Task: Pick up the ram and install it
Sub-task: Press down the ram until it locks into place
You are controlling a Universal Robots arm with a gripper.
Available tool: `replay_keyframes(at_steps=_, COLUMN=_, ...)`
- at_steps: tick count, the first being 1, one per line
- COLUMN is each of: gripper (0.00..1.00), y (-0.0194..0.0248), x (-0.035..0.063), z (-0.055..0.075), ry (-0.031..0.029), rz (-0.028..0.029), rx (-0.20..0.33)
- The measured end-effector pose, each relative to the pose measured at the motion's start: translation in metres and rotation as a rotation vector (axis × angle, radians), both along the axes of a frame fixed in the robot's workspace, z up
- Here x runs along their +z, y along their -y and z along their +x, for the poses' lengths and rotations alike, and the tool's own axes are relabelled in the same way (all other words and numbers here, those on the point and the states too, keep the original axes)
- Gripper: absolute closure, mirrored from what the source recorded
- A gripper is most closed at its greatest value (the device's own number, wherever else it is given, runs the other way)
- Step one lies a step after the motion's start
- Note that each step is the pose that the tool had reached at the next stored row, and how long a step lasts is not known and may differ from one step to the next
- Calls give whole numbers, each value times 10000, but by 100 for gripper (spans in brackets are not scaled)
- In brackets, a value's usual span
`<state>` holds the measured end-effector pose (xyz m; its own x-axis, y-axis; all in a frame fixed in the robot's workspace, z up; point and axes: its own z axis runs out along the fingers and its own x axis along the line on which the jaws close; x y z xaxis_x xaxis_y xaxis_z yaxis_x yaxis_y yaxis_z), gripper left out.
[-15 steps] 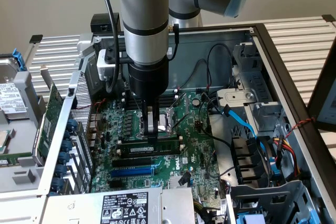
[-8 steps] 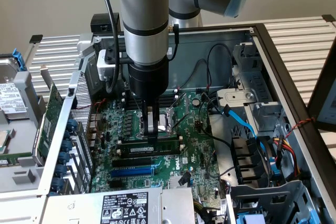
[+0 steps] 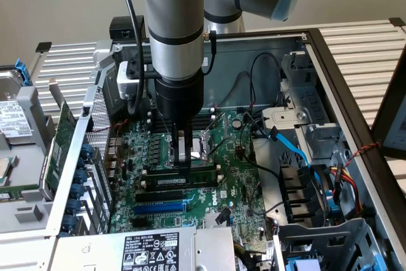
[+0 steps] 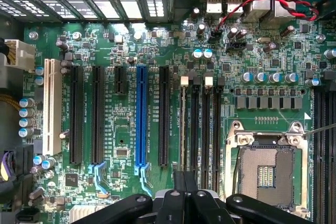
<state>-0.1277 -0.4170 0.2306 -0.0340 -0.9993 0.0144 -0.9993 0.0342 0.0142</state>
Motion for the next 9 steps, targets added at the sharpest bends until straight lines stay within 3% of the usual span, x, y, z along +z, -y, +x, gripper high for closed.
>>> replay_keyframes(at_steps=6, gripper=89, y=4, x=0, z=0, ry=0, rz=111, rx=2)
replay_keyframes(at_steps=9, gripper=89, y=9, x=0, z=-5, ry=-1, rz=131, rx=1)
